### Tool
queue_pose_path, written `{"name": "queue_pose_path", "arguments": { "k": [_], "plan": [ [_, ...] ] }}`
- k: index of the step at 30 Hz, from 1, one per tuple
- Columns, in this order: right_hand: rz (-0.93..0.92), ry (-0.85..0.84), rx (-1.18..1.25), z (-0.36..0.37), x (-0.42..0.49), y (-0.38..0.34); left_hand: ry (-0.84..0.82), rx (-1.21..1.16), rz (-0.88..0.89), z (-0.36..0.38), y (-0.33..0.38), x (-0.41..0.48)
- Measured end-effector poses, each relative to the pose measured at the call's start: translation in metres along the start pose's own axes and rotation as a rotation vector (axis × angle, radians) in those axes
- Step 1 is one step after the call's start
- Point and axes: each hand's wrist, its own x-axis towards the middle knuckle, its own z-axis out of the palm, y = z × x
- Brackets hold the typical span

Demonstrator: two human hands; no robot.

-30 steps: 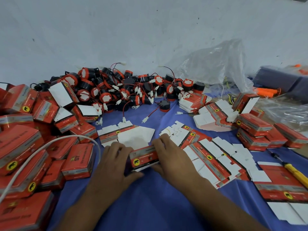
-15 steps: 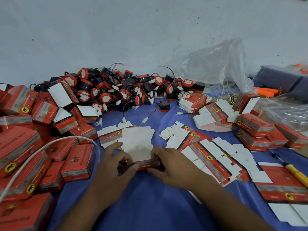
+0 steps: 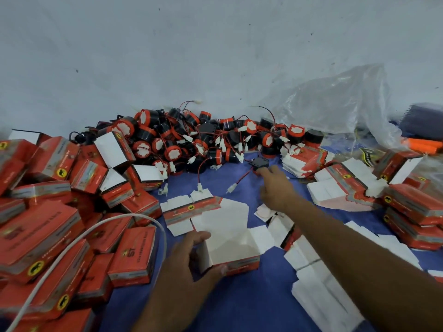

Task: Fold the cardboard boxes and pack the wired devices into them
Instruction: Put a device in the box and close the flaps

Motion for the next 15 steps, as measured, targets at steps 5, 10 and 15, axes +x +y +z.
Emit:
{"name": "queue_pose_path", "arguments": {
  "k": [5,10,15],
  "plan": [
    [-0.036,-0.076,-0.257,0.011,0.072,0.014,-0.001,0.043,0.106,0.001,-0.004,0.003],
    [-0.097,-0.131,-0.419,0.018,0.106,0.026,-0.031,0.058,0.108,0.002,-0.006,0.002],
    [-0.008,0.044,-0.254,0.005,0.083,0.02,-0.081,0.018,0.079,0.001,-0.005,0.002]
  ]
}}
